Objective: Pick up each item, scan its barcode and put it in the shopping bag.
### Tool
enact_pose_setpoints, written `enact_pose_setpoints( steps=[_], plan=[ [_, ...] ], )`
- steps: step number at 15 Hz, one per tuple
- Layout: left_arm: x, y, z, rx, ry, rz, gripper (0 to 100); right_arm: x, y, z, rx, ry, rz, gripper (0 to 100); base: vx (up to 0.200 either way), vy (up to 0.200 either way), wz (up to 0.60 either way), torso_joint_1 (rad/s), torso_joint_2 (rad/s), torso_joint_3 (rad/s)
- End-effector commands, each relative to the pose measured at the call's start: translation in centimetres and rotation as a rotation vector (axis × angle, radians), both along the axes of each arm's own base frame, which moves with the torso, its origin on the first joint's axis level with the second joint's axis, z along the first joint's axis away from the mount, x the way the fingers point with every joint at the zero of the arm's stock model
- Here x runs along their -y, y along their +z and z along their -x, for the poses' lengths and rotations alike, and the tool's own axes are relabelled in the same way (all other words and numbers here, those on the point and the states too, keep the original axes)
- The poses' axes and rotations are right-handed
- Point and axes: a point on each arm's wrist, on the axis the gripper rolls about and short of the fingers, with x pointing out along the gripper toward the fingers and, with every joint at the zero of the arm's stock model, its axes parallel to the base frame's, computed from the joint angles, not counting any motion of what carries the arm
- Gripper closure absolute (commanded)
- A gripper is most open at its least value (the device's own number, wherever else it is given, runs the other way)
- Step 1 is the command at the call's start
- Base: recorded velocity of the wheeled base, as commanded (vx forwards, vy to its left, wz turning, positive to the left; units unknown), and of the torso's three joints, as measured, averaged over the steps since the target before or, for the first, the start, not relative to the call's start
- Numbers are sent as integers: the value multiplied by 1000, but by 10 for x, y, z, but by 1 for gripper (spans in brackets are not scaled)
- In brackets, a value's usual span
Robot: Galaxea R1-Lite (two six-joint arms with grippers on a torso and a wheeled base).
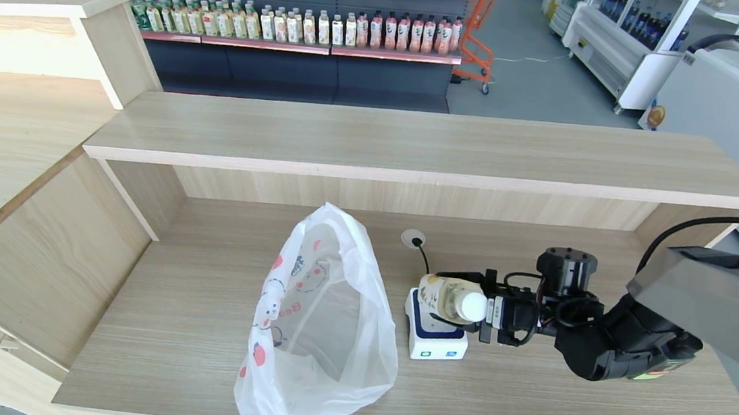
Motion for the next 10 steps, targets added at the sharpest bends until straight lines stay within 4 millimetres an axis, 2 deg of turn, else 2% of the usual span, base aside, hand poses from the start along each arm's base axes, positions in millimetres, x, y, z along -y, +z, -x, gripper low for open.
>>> enact_pose_setpoints(
  steps=[1,4,6,8,10],
  plan=[
    [0,0,0,0,0,0,0,1,-3,0,-9,-5,3,100,0,0,0,0,0,0],
    [0,0,0,0,0,0,0,3,8,0,-8,-17,-10,100,0,0,0,0,0,0],
    [0,0,0,0,0,0,0,18,44,5,-36,-60,-62,100,0,0,0,0,0,0],
    [0,0,0,0,0,0,0,34,93,32,-129,-104,-148,100,0,0,0,0,0,0],
    [0,0,0,0,0,0,0,54,128,69,-254,-166,-238,100,0,0,0,0,0,0]
  ],
)
